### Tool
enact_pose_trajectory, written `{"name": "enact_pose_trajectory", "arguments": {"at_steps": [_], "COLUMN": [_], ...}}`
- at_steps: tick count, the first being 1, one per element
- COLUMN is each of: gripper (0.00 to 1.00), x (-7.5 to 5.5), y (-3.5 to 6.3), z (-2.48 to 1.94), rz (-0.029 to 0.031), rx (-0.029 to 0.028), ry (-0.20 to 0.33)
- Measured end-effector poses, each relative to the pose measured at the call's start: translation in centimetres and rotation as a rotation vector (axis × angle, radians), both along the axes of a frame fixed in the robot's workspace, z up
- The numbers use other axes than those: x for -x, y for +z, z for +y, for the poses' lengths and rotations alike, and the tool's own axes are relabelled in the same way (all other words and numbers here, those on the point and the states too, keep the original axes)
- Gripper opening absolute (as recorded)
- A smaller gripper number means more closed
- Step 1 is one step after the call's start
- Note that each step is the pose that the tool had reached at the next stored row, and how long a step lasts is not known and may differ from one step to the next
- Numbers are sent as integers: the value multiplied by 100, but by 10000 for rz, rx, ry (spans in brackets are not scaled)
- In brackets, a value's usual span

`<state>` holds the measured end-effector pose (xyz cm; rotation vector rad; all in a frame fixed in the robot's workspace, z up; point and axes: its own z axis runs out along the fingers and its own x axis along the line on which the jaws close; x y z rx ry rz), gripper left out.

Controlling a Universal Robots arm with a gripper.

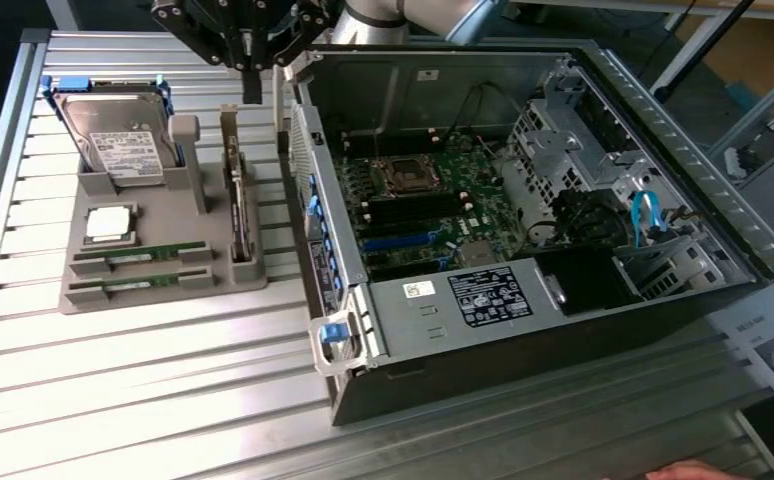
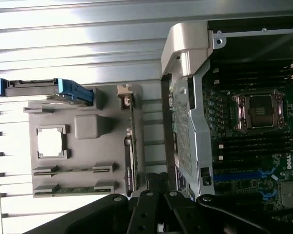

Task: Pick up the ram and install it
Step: 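Reach for the ram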

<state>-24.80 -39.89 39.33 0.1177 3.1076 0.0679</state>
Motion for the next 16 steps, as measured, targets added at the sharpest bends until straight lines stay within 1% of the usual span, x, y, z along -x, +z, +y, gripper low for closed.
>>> {"name": "enact_pose_trajectory", "arguments": {"at_steps": [16], "gripper": [10], "x": [411], "y": [0], "z": [0], "rz": [-38], "rx": [0], "ry": [-1]}}
